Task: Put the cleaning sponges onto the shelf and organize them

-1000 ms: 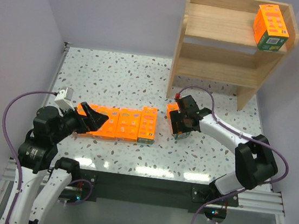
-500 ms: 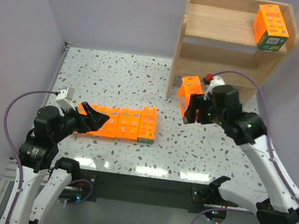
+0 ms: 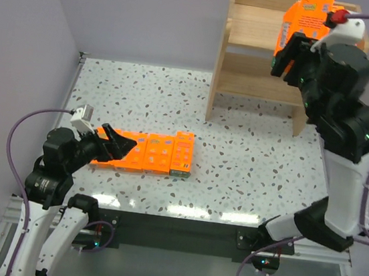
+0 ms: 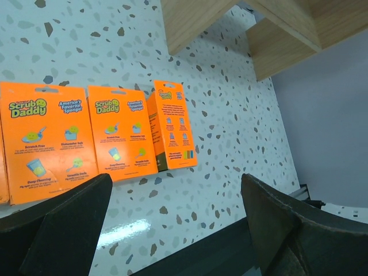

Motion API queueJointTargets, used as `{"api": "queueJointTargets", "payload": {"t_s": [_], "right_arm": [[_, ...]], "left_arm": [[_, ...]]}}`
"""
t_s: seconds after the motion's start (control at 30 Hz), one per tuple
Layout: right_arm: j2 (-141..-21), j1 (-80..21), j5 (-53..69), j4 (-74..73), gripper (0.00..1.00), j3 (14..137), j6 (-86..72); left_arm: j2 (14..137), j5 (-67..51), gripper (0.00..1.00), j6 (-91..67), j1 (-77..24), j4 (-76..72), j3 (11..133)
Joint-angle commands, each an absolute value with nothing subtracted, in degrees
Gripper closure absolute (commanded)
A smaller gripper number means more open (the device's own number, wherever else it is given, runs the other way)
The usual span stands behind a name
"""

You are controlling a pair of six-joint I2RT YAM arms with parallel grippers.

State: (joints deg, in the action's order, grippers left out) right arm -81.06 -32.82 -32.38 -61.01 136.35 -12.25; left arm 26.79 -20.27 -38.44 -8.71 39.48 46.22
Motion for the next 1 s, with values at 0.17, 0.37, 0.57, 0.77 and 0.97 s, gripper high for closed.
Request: {"api": "queueJointTargets", "payload": {"t_s": [0.17,0.37,0.57,0.77,0.97], "right_arm": [[-94.22,-27.70,-40.43,-59.85,1.00,145.38,-5.10],[-95.10,-19.79,-32.62,-58.98,1.00,144.32,-6.68],[-96.59,-15.91,-26.55,-58.98,1.00,144.49,-8.00],[-99.14,-11.70,-22.59,-58.18,0.97,146.24,-9.40],[-101.95,-8.53,-17.41,-57.13,0.91,148.71,-11.16]], "left_arm": [[25.14,-20.13,0.00,-38.85,-8.88,39.37,49.04],[24.79,-20.30,0.00,-38.67,-8.88,39.73,48.34],[24.96,-20.48,0.00,-38.85,-8.88,39.55,48.43],[24.52,-20.22,0.00,-38.93,-8.88,39.90,48.25],[24.61,-19.87,0.00,-38.85,-8.88,40.34,48.60]]}}
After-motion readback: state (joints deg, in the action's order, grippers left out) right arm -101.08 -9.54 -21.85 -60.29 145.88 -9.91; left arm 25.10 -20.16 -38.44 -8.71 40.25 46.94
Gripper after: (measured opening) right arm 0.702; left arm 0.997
